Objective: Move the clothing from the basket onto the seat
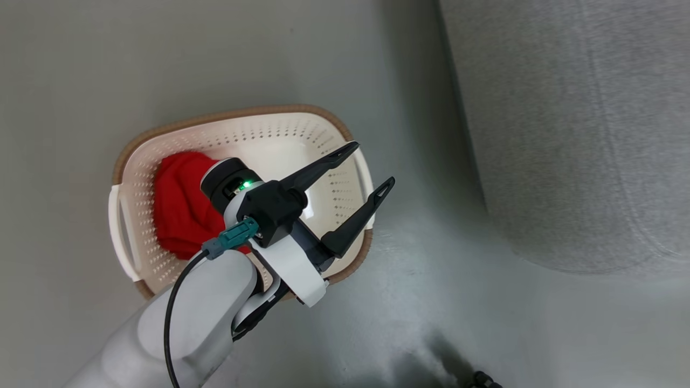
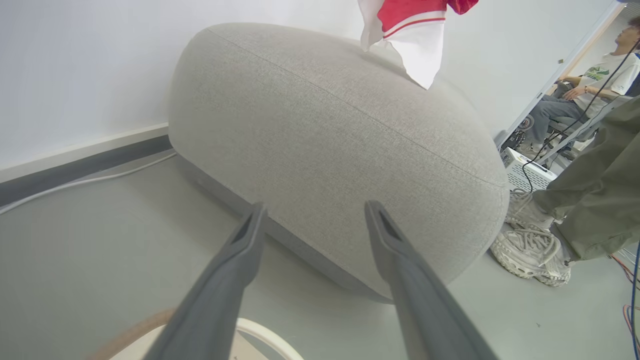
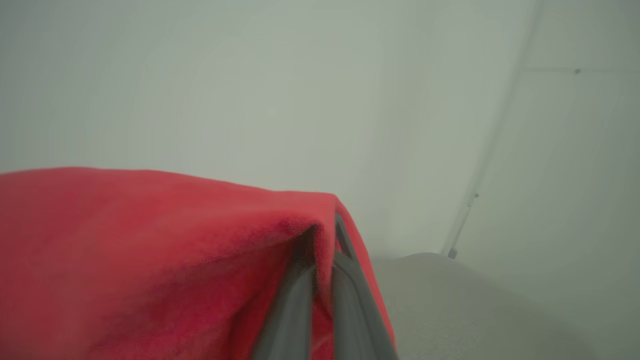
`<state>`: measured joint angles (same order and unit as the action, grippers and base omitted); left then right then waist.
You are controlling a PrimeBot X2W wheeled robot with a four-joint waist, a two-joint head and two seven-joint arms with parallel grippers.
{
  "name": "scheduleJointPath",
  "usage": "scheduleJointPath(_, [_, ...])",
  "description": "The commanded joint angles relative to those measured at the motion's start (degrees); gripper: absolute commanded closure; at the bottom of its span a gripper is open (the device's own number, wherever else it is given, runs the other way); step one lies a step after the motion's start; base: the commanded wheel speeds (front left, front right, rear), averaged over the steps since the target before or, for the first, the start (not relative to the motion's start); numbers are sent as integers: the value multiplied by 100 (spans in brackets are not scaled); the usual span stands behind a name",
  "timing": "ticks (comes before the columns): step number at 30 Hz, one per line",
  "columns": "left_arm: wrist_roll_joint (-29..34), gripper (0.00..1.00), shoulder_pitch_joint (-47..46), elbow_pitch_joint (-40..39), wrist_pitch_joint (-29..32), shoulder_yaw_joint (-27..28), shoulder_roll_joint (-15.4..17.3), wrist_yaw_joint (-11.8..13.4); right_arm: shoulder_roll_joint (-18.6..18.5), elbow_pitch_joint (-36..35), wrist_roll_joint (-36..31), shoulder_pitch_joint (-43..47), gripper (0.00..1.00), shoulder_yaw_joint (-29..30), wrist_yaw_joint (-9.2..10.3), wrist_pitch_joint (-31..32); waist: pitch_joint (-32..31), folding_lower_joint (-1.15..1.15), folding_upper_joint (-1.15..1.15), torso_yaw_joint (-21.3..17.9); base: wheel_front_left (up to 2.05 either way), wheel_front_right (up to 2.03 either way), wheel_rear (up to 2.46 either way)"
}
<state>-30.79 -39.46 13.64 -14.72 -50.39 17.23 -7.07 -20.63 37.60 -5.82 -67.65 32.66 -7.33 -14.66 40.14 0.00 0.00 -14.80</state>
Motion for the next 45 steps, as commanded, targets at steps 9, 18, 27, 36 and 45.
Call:
scheduleJointPath(9, [-51,0,-194,-180,-28,147,-6,-42,107,560,-627,61,100,1025,-16,60,293,0,0,465,0,0,0])
scheduleJointPath(18, [-88,0,-152,-122,-28,233,-81,-42,232,1681,-306,631,60,751,-16,-23,43,0,0,547,0,0,0])
scheduleJointPath(27, [-123,0,66,-59,-28,449,-225,-42,389,1094,501,1625,0,-202,-16,-32,-550,0,0,631,0,0,0])
scheduleJointPath(36, [-121,0,598,121,-28,790,-430,-42,455,331,1246,2740,0,-1445,-16,-33,-1375,0,0,822,0,0,0])
scheduleJointPath(45, [-45,0,1210,472,-28,1546,-648,-42,763,-411,1824,3409,0,-2241,-16,-33,-2223,0,0,1150,0,0,0])
